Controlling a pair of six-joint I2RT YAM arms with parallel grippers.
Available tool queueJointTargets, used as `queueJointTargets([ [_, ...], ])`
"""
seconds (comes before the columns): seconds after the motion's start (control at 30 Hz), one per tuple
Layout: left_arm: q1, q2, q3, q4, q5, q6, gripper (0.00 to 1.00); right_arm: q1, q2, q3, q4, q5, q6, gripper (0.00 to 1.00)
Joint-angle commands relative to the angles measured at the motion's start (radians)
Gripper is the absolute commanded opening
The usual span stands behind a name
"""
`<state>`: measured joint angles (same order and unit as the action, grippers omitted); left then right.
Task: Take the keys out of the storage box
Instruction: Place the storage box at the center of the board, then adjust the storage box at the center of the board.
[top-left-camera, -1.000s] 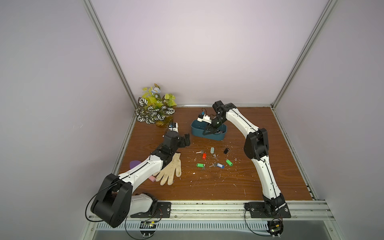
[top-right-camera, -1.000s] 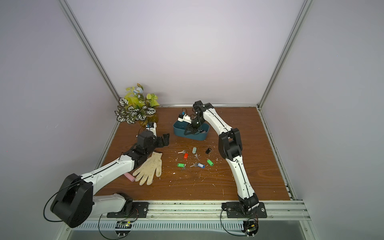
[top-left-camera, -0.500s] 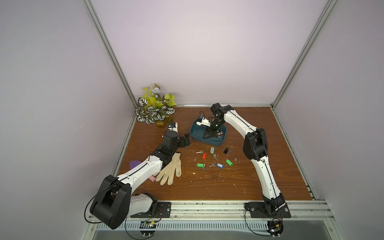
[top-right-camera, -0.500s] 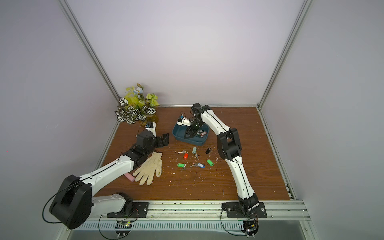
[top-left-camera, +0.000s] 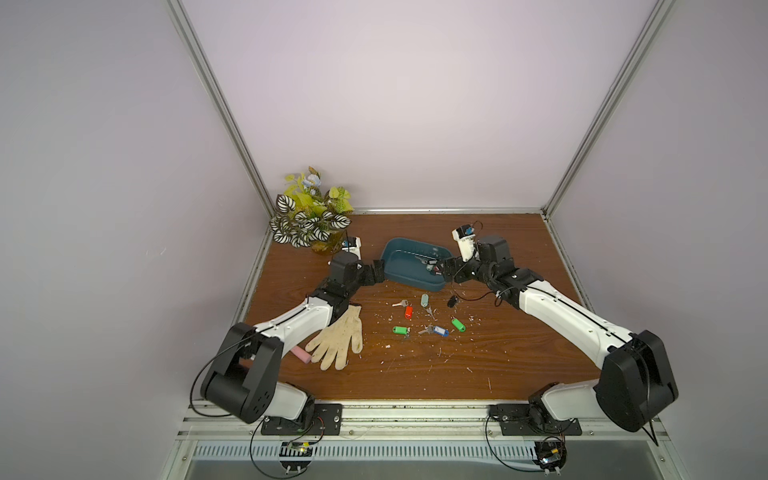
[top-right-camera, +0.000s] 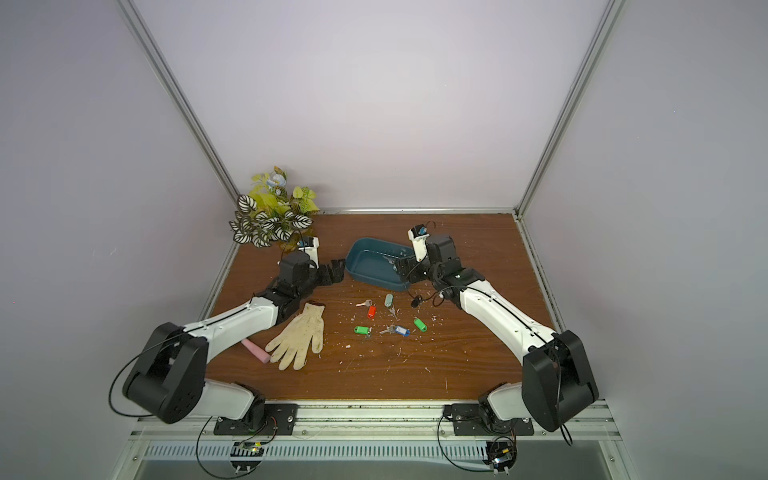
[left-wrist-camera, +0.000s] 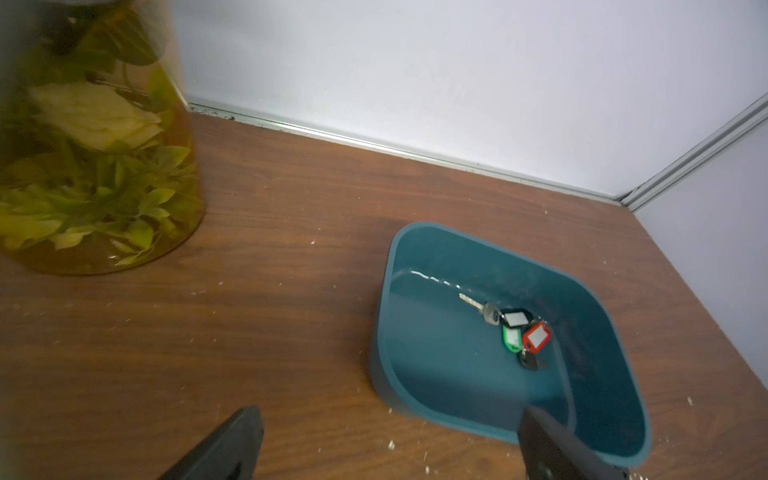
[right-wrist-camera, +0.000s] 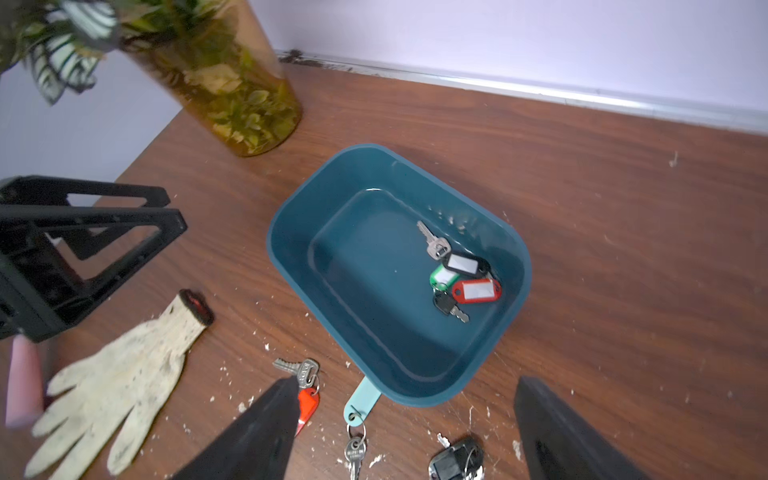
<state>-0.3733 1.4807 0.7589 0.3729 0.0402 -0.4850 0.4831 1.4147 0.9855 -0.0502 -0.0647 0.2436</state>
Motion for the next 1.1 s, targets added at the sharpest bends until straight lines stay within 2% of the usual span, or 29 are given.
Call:
queueJointTargets([
  [0.0, 0.056, 0.101, 0.07, 0.129, 0.197, -0.039, 1.0, -0.013, 0.07, -0.034, 0.126, -0.007, 0.175, 0.83],
  [0.17, 0.106, 0.221, 0.079, 0.276, 0.387, -0.131, 1.0, -0.043, 0.169, 0.006, 0.164, -0.116, 0.215, 0.76],
  [0.4, 0.106, 0.301, 0.082, 0.351, 0.507, -0.171, 1.0, -0.088, 0.281, 0.028, 0.248, -0.232, 0.256, 0.69],
  [0.5, 0.095, 0.302, 0.078, 0.351, 0.519, -0.17, 1.0, -0.097, 0.325, 0.059, 0.257, -0.248, 0.254, 0.65],
  [0.57, 0.085, 0.302, 0.075, 0.349, 0.527, -0.17, 1.0, -0.103, 0.356, 0.085, 0.249, -0.278, 0.245, 0.64],
  [0.87, 0.062, 0.271, 0.02, 0.354, 0.539, -0.194, 1.0, -0.14, 0.462, 0.215, 0.181, -0.277, 0.178, 0.64],
  [0.93, 0.061, 0.254, 0.007, 0.344, 0.538, -0.199, 1.0, -0.148, 0.479, 0.249, 0.139, -0.26, 0.152, 0.65],
  [1.07, 0.075, 0.186, -0.031, 0.276, 0.498, -0.176, 1.0, -0.163, 0.452, 0.282, 0.044, -0.125, 0.074, 0.69],
])
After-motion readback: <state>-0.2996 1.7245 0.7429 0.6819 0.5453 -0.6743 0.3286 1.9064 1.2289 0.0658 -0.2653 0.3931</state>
